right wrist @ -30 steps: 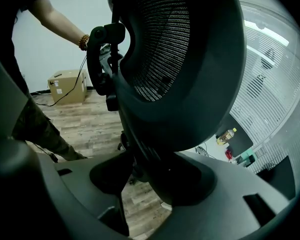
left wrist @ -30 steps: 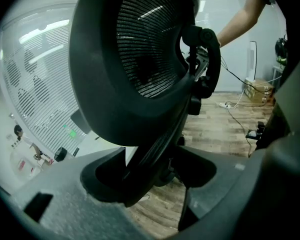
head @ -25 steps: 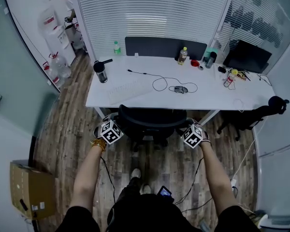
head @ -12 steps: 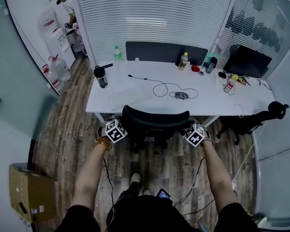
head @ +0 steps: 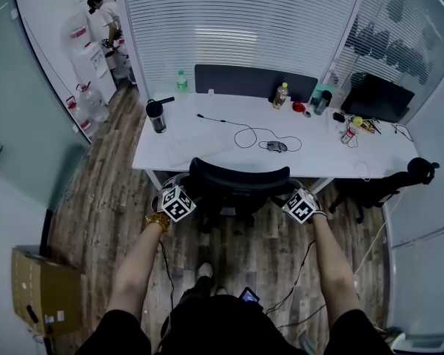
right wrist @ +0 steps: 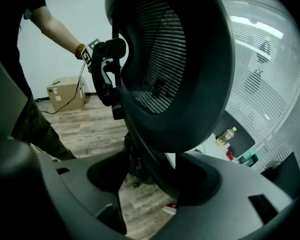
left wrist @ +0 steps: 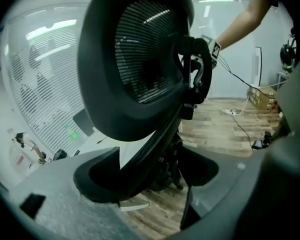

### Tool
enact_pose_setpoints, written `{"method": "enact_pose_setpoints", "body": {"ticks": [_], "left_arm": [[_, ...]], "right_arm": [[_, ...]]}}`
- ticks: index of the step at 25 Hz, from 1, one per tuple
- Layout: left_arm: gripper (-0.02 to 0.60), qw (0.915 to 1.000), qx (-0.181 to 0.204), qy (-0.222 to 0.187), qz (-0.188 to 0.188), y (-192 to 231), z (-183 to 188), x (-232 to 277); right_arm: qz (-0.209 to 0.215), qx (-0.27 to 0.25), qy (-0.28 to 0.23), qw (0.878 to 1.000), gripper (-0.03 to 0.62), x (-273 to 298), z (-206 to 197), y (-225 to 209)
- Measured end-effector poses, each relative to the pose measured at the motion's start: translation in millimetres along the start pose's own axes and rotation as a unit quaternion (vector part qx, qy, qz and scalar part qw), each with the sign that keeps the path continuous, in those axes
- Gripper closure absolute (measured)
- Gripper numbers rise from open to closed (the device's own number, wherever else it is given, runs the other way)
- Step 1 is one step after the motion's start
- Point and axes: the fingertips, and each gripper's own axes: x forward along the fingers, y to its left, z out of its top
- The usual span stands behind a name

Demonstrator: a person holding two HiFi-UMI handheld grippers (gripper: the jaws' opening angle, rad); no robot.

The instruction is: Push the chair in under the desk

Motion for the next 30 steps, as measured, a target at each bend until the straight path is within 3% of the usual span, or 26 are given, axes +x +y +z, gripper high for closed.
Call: {"method": "enact_pose_setpoints", "body": {"ticks": [4, 7, 12, 16, 20, 23, 27, 30], "left_arm": [[0.213, 0.9963, -0.052, -0.046, 0.051, -10.0, 2.9, -21.0], [0.219, 0.9917, -0.08, -0.075, 0.066, -29.6, 7.0, -37.8], [0.233, 0.9841, -0.083, -0.132, 0.085, -52.8, 37.5, -71.7], [0.247, 0.9733, -0.08, -0.188, 0.104, -58.6, 67.9, -107.8], [0.253, 0.9575, -0.092, -0.25, 0.111, -62.3, 98.4, -135.2], [0.264, 0.9442, -0.117, -0.286, 0.113, -69.9, 108.4, -154.2], [0.272, 0.9377, -0.115, -0.316, 0.089, -89.5, 114.3, -159.6], [0.276, 0.9334, -0.11, -0.332, 0.082, -98.7, 116.9, -165.1]], "right_arm": [[-0.015, -0.018, -0.006, 1.0, 0.318, -21.7, -0.3, 8.0], [-0.033, -0.022, -0.017, 0.999, 0.318, -36.6, 4.1, 16.4], [-0.069, -0.008, -0.077, 0.995, 0.322, -65.3, 32.3, 30.0], [-0.057, 0.016, -0.128, 0.99, 0.322, -82.6, 61.3, 63.9], [-0.076, 0.013, -0.158, 0.984, 0.332, -100.7, 93.8, 86.8], [-0.104, 0.051, -0.188, 0.975, 0.349, -117.2, 117.6, 97.2], [-0.15, 0.068, -0.202, 0.965, 0.363, -129.9, 136.3, 106.4], [-0.161, 0.071, -0.209, 0.962, 0.367, -134.6, 148.6, 120.0]]}}
